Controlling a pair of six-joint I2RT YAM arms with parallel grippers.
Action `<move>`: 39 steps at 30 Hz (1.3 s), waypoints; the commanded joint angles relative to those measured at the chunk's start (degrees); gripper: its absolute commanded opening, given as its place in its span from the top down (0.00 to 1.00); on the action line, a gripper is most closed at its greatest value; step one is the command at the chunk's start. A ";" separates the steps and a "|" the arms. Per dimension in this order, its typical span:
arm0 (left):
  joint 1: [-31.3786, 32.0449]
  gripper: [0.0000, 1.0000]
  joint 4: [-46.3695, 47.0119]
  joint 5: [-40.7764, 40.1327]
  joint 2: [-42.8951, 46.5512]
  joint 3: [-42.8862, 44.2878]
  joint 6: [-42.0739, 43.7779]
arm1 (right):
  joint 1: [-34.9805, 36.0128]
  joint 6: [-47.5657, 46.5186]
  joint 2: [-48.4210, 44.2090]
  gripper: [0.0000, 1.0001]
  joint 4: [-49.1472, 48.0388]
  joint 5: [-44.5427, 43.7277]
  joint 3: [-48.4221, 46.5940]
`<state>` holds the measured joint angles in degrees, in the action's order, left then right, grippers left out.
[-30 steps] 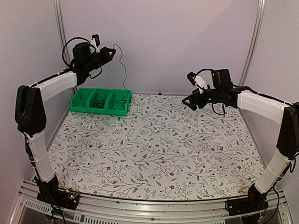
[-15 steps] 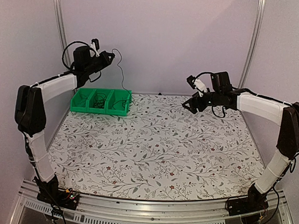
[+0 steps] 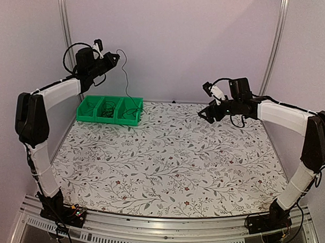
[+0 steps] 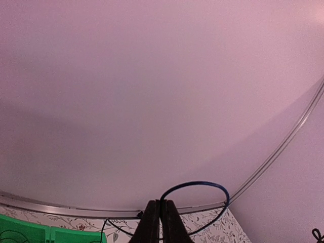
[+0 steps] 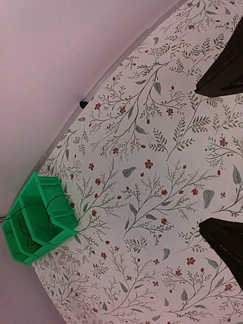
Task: Untangle the cables
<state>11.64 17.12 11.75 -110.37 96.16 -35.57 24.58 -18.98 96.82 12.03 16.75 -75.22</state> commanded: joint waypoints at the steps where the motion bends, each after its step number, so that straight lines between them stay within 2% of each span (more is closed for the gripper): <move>1: -0.94 1.00 1.19 -1.03 0.16 1.22 0.57 | 0.29 -0.44 -0.93 0.13 -0.74 -0.78 0.76; 11: -1.62 1.00 -0.17 -0.52 -3.62 0.91 1.33 | 0.30 -0.79 -0.45 0.13 -0.76 -1.27 1.00; 19: -1.00 1.00 -1.86 -0.89 -6.39 -3.46 1.04 | 0.29 -1.38 -0.42 0.13 -0.69 -1.73 1.55; 28: 0.73 1.00 -13.29 -3.50 -12.72 -1.31 0.94 | 0.32 -1.41 -0.22 0.13 -0.63 -1.55 1.92; 33: 1.86 1.00 -23.60 -4.10 -18.05 5.03 2.72 | 0.30 -1.53 -0.31 0.13 -0.57 -1.32 2.25; 39: 2.83 1.00 -24.75 -1.77 -21.61 7.59 1.90 | 0.30 -1.41 -0.29 0.12 -0.74 -0.97 2.36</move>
<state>13.39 -4.14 8.75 -130.47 100.55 -34.22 24.69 -20.38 96.84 12.03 15.55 -73.38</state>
